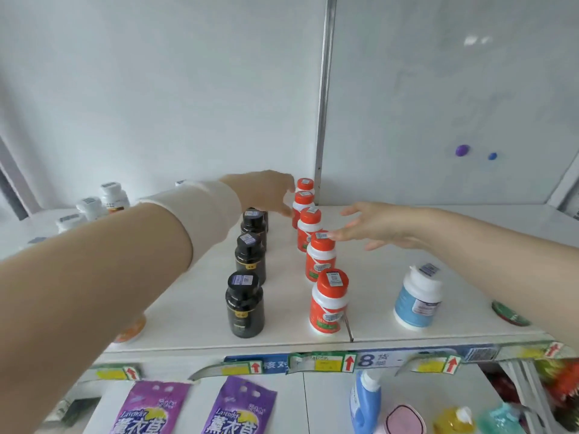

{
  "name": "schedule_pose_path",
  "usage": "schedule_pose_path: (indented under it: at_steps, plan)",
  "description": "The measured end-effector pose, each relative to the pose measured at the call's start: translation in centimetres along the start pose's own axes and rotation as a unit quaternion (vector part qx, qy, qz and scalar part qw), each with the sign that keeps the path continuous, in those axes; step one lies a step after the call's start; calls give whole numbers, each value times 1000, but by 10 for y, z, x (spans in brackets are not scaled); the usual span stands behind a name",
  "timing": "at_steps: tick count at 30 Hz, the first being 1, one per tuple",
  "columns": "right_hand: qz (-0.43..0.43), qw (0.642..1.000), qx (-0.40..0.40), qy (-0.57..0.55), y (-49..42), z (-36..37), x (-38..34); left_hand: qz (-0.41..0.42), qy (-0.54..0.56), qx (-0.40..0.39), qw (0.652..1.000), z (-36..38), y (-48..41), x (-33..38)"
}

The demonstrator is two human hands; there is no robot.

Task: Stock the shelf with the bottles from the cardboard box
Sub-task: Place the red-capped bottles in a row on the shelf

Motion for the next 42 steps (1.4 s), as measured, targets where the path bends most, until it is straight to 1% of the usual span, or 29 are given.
schedule_pose_path:
  at_steps: [2, 4, 6, 8, 12, 15, 19, 23, 26, 28, 31, 36, 39, 42]
  plan:
    - [-33, 996, 45, 62, 21, -4, -12, -13, -101, 43, 994, -11, 24, 3]
    - [-86, 981, 103, 139, 45, 0, -26, -21, -194, 76, 978, -17, 52, 10]
    - [-125, 963, 150, 186, 65, 10, -34, -26, -259, 100, 960, -19, 81, 17]
    - [-144, 943, 186, 234, 81, 27, -38, -40, -294, 107, 949, -19, 119, 21]
    - [-179, 917, 191, 302, 111, 74, -53, -64, -392, 112, 911, -20, 193, 10]
    - [-233, 893, 193, 334, 134, 113, -82, -104, -416, 108, 897, -26, 250, -18]
    - [-297, 869, 167, 358, 162, 180, -136, -160, -423, 83, 888, -30, 328, -71]
    - [-365, 836, 139, 385, 189, 267, -207, -225, -402, 54, 886, -33, 415, -147]
    - [-417, 807, 108, 404, 209, 348, -265, -267, -395, 38, 878, -33, 486, -210]
    - [-447, 794, 85, 403, 223, 407, -306, -295, -384, 27, 875, -30, 538, -256]
    - [-485, 771, 42, 411, 251, 503, -355, -345, -367, -16, 864, -9, 623, -326]
    - [-546, 710, -37, 443, 285, 650, -397, -439, -320, -76, 836, 37, 745, -419]
    - [-574, 673, -77, 460, 289, 726, -410, -477, -278, -97, 828, 71, 794, -461]
    - [-582, 649, -123, 475, 276, 802, -416, -510, -229, -123, 820, 114, 826, -507]
Point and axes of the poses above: each hand's wrist, its own y-axis away from the middle knuckle, its own z-axis out of the palm, x = y × z, the point moved 5 cm from there along -y, towards the middle knuckle, and after that the axes turned 4 degrees about x, right-handed, at the moved point
